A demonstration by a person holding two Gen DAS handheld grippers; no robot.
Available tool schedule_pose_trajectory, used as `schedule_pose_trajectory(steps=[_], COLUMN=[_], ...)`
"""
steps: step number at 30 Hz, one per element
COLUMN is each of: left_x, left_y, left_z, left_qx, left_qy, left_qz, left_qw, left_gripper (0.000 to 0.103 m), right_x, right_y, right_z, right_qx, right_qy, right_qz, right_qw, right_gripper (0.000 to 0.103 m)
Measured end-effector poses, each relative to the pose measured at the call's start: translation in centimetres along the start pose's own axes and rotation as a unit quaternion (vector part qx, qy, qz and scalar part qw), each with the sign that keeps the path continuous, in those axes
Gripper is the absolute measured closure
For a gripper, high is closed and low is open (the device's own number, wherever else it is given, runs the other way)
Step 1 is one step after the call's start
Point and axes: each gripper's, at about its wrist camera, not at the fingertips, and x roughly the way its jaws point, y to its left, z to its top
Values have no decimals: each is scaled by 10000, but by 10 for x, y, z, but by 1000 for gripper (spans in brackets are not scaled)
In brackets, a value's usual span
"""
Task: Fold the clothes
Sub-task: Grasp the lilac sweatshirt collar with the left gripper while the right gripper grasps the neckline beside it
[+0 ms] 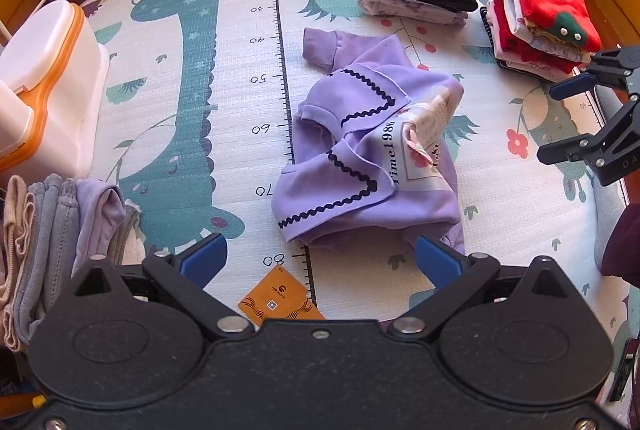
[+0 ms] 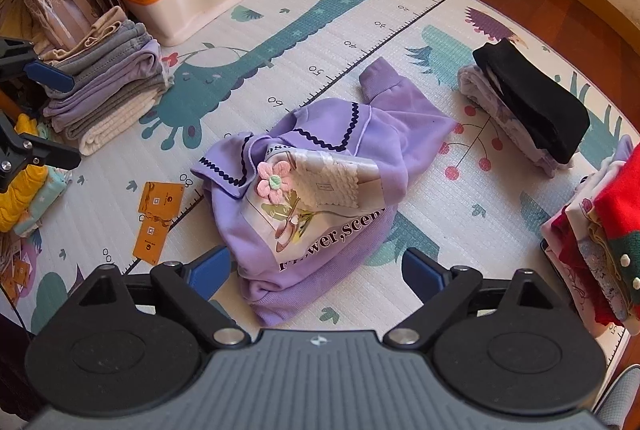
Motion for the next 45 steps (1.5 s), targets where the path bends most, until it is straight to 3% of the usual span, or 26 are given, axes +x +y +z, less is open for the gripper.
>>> schedule_pose_trajectory(steps=[8,10,15,21,26,33,39,45], left_x=[53,68,106,146,167,195,216,230], left_y=[41,54,83,110,127,139,129,119], left_z=[4,2,-14,-29,-32,-24,-17,-18], left_qx=[-339,-561,-1202,-1688,-1782,-1764,-1471,-1239], left_qy=[75,-4,-197,-508,-739,-900,-678,-385], left_qz=[-158,-229,-507,-931,-1502,-2276,-2524,-2635], left_qw=[9993,9982,9913,9799,9697,9534,9540,9559], left_gripper=[5,20,30,30,30,30,30,31], right_x=[37,46,67,101,133,178,219,263], right_y=[-36,-45,-64,-71,-73,-61,-46,-43], right_z=[6,9,24,53,92,143,168,176], right_qx=[149,197,292,-3,-261,-1170,-1804,-1855], right_qy=[36,26,-55,-47,-119,112,368,567], right_qz=[350,427,464,341,309,471,796,937], right_qw=[9993,9989,9985,9994,9991,9920,9797,9765], right_gripper=[20,24,24,24,33,33,33,32])
